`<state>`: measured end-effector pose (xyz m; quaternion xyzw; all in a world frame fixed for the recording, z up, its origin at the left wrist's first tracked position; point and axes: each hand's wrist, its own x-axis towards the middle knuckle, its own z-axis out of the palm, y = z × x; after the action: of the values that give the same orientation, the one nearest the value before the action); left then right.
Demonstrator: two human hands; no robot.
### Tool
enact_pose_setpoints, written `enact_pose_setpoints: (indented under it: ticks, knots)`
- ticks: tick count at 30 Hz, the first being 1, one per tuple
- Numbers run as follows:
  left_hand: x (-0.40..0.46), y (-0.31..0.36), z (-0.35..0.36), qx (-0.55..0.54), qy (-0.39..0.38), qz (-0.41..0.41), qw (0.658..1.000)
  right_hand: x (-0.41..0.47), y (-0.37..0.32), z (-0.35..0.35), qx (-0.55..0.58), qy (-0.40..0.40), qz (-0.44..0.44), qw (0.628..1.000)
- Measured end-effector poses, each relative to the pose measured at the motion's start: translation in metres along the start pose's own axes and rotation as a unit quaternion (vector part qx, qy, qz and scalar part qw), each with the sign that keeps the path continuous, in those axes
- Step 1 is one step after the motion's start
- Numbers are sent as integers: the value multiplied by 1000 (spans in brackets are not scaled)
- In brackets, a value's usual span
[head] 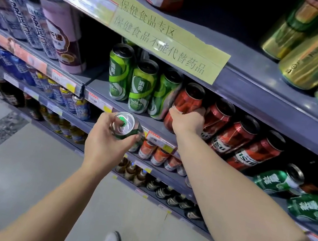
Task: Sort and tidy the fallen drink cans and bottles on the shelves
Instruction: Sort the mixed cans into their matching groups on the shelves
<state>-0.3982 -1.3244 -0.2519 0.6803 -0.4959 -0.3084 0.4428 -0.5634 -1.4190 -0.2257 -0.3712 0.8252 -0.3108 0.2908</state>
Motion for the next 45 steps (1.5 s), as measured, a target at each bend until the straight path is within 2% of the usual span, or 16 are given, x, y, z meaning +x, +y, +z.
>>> enact_pose_setpoints:
  ticks: [5, 9, 11, 18, 22, 25, 29, 36, 40, 45]
  knots:
    - [-1, 7, 13, -31, -52, -13, 998, -14, 33, -5, -4, -29, -33, 999]
    - [-7, 17, 32, -17, -90, -3, 996, -49, 82, -16, -44, -211, -99, 971]
    - [-15, 27, 47, -13, -116, 7, 993, -57, 102, -25, -62, -237, -111, 963]
    - [-65, 75, 120, -19, -211, 64, 975, -44, 151, -100, 68, -134, -55, 987]
    - [-98, 107, 174, -53, -313, 84, 945, -37, 190, -163, 81, -76, -41, 993]
    - [-125, 118, 214, -48, -350, 97, 931, -32, 220, -208, 62, -45, -34, 997]
    - [-161, 134, 253, -31, -357, 133, 924, -23, 252, -253, 32, -40, -26, 998]
    - [-197, 152, 293, -26, -348, 125, 929, -4, 287, -294, 1, -80, -12, 997]
    - [-201, 153, 296, -3, -323, 118, 939, 6, 285, -319, 30, 17, -51, 998]
    - [-196, 151, 292, 34, -295, 108, 949, 47, 236, -341, 57, 105, -110, 987]
